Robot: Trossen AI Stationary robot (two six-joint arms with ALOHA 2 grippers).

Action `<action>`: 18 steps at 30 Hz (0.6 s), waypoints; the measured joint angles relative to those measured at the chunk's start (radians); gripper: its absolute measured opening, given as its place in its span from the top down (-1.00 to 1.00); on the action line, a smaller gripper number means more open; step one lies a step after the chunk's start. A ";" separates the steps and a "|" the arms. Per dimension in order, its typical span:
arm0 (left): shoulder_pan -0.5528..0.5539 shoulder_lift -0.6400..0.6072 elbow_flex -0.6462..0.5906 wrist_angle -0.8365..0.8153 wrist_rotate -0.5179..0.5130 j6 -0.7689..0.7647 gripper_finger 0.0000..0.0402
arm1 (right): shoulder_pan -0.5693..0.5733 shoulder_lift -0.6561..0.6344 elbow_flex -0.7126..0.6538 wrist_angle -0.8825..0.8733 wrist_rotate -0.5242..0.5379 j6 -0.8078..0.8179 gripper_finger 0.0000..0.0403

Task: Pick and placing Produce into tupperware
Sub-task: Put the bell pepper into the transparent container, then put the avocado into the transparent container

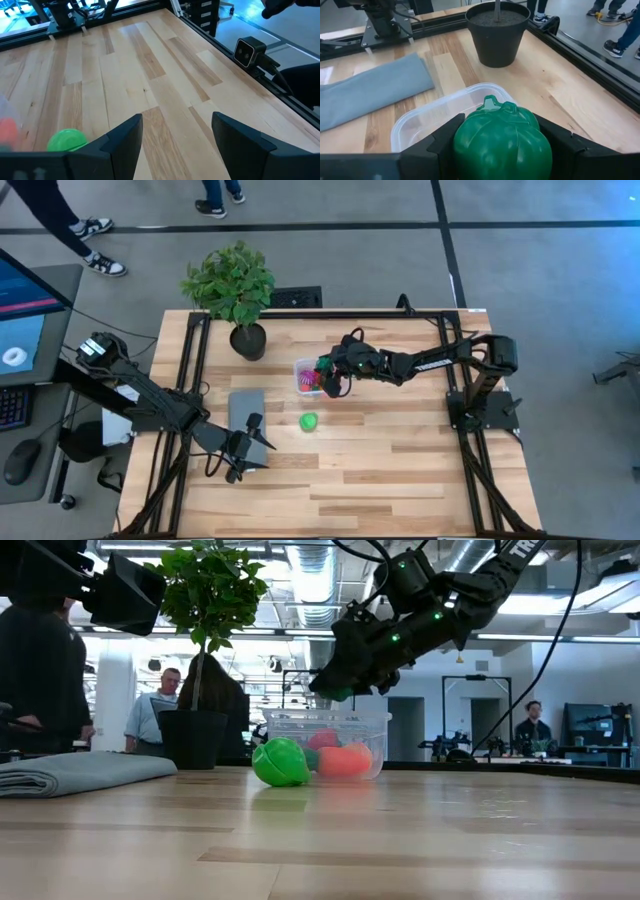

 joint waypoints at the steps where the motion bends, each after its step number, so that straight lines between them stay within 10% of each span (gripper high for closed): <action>1: 0.000 0.000 0.000 0.000 0.000 0.000 -0.15 | 0.000 0.000 0.000 0.000 -0.004 0.001 -0.14; 18: 0.000 0.000 0.000 0.000 0.000 -0.007 -0.15 | 0.000 -0.001 0.000 -0.001 -0.007 0.025 -0.37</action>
